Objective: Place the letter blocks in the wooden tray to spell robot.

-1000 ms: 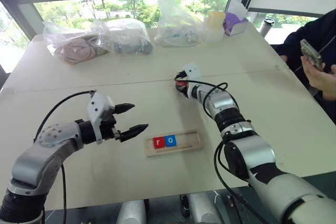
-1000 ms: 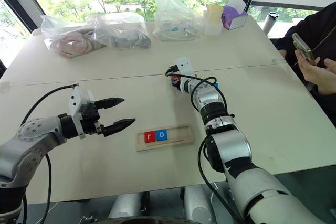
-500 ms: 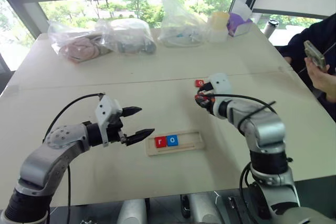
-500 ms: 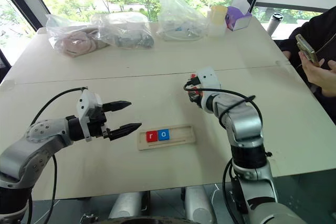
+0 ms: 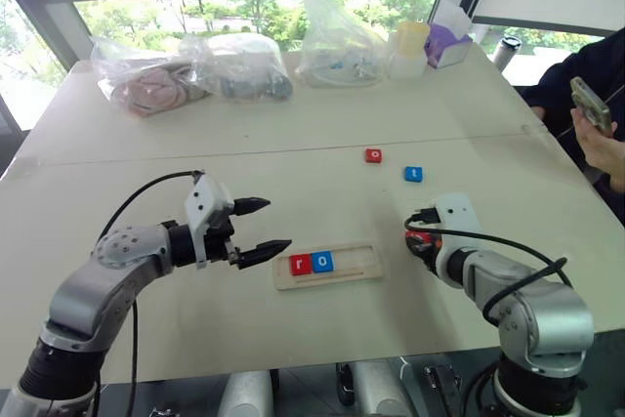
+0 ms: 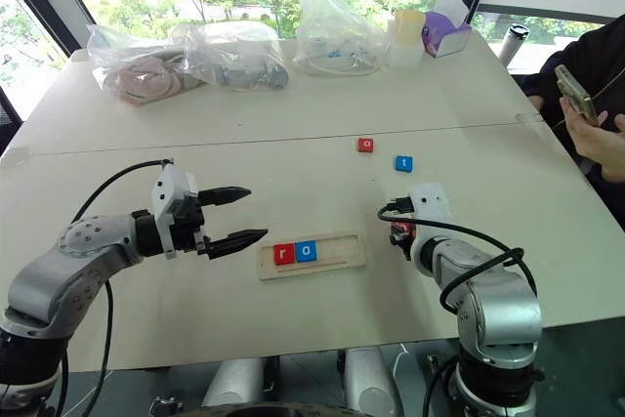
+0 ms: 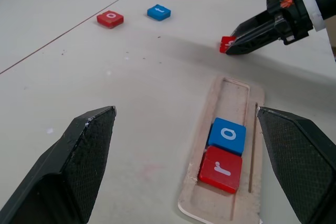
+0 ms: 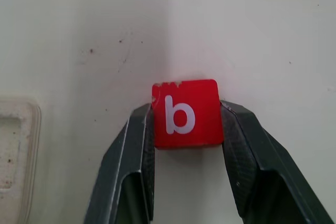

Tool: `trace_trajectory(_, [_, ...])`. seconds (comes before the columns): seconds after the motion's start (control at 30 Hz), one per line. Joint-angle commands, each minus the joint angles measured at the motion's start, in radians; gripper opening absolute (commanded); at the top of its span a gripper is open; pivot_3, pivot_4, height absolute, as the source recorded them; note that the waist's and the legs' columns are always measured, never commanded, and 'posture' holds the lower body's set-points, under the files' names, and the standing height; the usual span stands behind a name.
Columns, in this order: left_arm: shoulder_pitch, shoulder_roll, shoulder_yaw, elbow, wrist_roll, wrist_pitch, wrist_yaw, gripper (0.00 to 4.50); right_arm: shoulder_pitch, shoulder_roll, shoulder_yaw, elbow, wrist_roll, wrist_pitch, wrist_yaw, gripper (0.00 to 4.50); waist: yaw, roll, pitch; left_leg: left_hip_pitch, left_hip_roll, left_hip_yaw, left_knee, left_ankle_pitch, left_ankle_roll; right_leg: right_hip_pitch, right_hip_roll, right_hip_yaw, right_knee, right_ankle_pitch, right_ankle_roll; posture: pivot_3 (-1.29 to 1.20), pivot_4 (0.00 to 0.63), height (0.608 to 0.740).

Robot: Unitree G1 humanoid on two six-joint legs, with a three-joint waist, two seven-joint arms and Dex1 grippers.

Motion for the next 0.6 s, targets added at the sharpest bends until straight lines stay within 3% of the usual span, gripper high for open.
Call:
trace_trajectory(0.03, [-0.012, -0.004, 0.009, -0.010, 0.006, -0.019, -0.002, 4.50, 0.024, 0.011, -0.022, -0.032, 0.021, 0.007, -0.014, 1.18, 0.001, 0.000, 0.000, 0.000, 0.000, 0.000, 0.000, 0.000, 0.000, 0.000, 0.000, 0.000, 0.000, 0.000, 0.000, 0.00, 0.150, 0.740])
trace_trajectory(0.07, [-0.013, -0.005, 0.010, -0.010, 0.006, -0.019, -0.002, 4.50, 0.027, 0.009, -0.021, -0.035, 0.025, 0.007, -0.015, 1.18, 0.002, 0.000, 0.000, 0.000, 0.000, 0.000, 0.000, 0.000, 0.000, 0.000, 0.000, 0.000, 0.000, 0.000, 0.000, 0.00, 0.150, 0.740])
trace_trajectory(0.17, [-0.012, -0.007, 0.010, -0.012, 0.008, -0.017, 0.003, 4.50, 0.008, -0.045, -0.012, -0.040, 0.041, 0.007, 0.000, 2.61, 0.002, -0.001, 0.000, 0.000, 0.000, 0.000, 0.001, 0.000, 0.000, 0.000, 0.000, 0.000, 0.000, 0.000, 0.000, 0.00, 0.150, 0.740])
trace_trajectory(0.27, [-0.011, -0.009, 0.012, -0.012, 0.010, -0.016, 0.007, 4.50, -0.022, -0.228, 0.044, -0.052, 0.114, -0.042, 0.125, 4.17, 0.001, 0.000, 0.002, -0.001, -0.001, 0.000, 0.002, 0.000, 0.000, 0.000, -0.002, 0.000, -0.001, 0.000, 0.000, 0.00, 0.150, 0.740])
trace_trajectory(0.3, [-0.011, -0.010, 0.013, -0.011, 0.011, -0.016, 0.008, 4.50, -0.026, -0.283, 0.050, -0.048, 0.144, -0.072, 0.177, 4.48, 0.002, 0.000, 0.003, -0.001, -0.001, 0.000, 0.002, 0.000, 0.000, 0.000, -0.002, 0.000, -0.001, 0.000, 0.000, 0.00, 0.150, 0.740])
trace_trajectory(0.4, [-0.016, -0.012, 0.012, -0.006, 0.013, -0.016, 0.009, 4.50, -0.032, -0.439, 0.047, 0.011, 0.221, -0.192, 0.346, 4.48, 0.001, -0.003, 0.004, -0.001, -0.001, 0.000, 0.002, 0.000, 0.000, 0.001, -0.001, 0.000, -0.002, 0.000, 0.000, 0.00, 0.150, 0.740])
trace_trajectory(0.5, [-0.023, -0.020, 0.006, -0.004, 0.019, -0.019, 0.014, 4.50, 0.005, -0.649, 0.059, 0.138, 0.259, -0.535, 0.668, 4.48, 0.003, -0.003, 0.007, -0.001, -0.001, 0.000, 0.001, 0.000, 0.000, 0.000, -0.001, 0.000, -0.002, -0.001, 0.001, 0.00, 0.150, 0.740])
trace_trajectory(0.6, [-0.036, -0.028, -0.001, 0.004, 0.026, -0.023, 0.015, 4.50, 0.014, -0.728, 0.087, 0.345, 0.208, -0.894, 0.855, 4.48, 0.003, -0.008, 0.009, -0.001, -0.001, -0.001, 0.001, 0.000, 0.000, 0.001, -0.001, 0.000, -0.002, -0.001, 0.002, 0.00, 0.150, 0.740])
